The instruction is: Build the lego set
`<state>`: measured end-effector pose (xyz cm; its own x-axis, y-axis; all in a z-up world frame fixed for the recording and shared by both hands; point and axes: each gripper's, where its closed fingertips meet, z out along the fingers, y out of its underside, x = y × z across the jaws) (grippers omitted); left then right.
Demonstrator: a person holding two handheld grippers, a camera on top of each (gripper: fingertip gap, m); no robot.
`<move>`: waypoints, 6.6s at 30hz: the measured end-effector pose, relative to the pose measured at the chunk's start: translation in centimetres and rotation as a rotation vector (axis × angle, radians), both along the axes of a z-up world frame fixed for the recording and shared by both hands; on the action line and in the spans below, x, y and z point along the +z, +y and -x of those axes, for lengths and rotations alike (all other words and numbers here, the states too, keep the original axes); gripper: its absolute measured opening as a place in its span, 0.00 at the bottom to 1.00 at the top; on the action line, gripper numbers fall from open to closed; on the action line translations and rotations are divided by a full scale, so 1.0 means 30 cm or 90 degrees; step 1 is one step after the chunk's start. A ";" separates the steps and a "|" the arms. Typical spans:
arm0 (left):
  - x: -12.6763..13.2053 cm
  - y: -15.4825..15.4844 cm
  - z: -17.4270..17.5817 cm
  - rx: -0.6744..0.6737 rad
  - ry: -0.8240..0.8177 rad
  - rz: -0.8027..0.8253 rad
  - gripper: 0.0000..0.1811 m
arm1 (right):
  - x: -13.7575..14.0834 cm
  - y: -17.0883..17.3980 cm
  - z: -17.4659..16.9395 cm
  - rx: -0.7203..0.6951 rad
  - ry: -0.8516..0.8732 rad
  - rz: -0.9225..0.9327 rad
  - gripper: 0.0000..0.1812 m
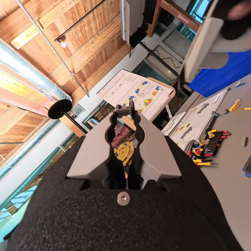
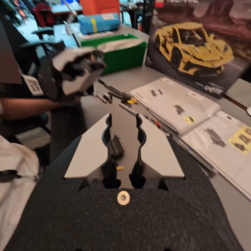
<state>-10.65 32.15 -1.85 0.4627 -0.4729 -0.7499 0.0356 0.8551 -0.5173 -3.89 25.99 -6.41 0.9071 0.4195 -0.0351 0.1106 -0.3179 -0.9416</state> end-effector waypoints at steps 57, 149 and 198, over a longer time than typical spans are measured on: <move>-0.096 -0.028 -0.063 0.000 0.084 -0.040 0.13 | -0.493 -0.165 -0.098 0.082 -0.111 0.315 0.07; -0.149 -0.040 -0.089 0.015 0.139 -0.078 0.13 | 0.021 0.116 0.138 0.094 0.074 -0.079 0.06; -0.175 -0.068 -0.093 0.033 0.155 -0.161 0.13 | -0.013 0.003 0.014 0.051 -0.013 -0.042 0.13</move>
<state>-7.87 30.12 -7.11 0.2743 -0.2380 -0.9317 -0.1100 0.9548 -0.2763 -4.32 26.08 -6.79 0.8708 0.4914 0.0136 0.1527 -0.2442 -0.9576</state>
